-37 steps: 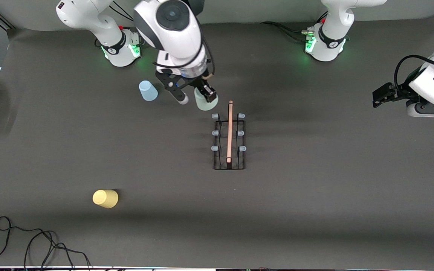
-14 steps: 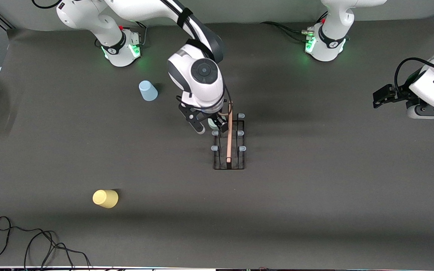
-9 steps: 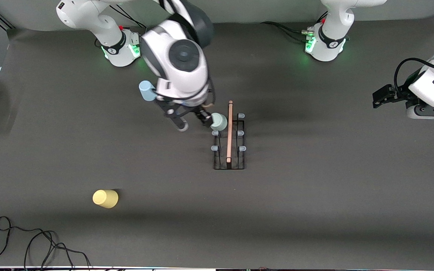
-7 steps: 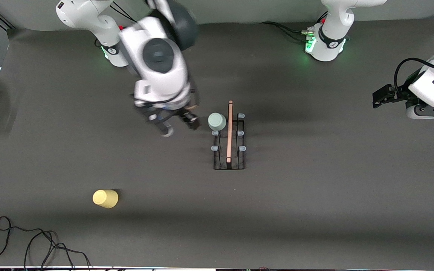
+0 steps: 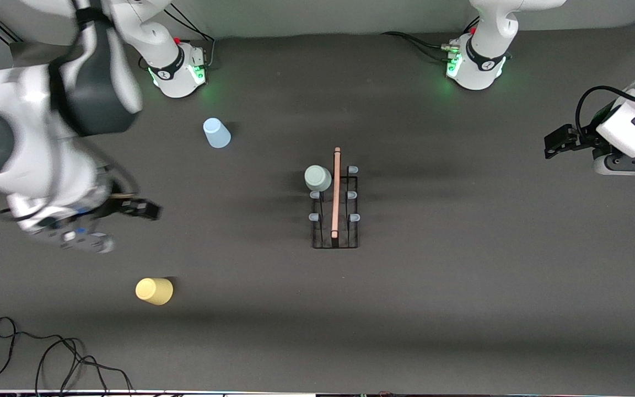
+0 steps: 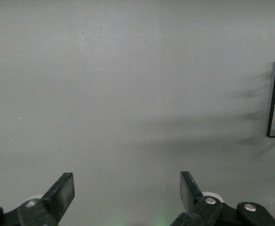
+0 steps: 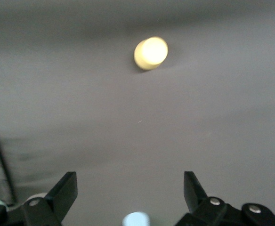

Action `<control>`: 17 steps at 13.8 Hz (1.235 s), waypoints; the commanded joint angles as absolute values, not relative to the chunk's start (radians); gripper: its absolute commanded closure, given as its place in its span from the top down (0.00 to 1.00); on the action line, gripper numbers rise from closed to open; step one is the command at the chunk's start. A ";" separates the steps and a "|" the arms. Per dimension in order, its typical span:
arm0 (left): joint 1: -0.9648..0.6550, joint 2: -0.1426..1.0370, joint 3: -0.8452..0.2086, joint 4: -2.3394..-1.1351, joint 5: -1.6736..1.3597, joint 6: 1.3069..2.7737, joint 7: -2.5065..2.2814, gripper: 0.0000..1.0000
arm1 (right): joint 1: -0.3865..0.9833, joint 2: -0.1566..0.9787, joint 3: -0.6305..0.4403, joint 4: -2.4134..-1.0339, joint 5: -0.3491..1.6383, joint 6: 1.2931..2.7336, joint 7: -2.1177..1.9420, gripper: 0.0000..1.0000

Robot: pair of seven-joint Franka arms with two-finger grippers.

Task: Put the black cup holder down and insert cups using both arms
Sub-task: 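Grasp the yellow cup with the right gripper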

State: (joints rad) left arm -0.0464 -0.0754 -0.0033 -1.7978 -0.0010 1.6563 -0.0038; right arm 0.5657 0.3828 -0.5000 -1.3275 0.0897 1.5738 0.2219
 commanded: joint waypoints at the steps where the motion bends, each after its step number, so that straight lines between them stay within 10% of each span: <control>1: -0.044 -0.080 -0.006 -1.804 0.011 1.661 0.006 1.00 | 0.467 0.414 -0.499 -1.319 0.136 1.630 -0.024 1.00; 17: -0.044 -0.072 -0.006 -1.807 0.011 1.663 0.006 1.00 | 0.391 0.840 -0.489 -1.348 0.434 2.147 -0.264 1.00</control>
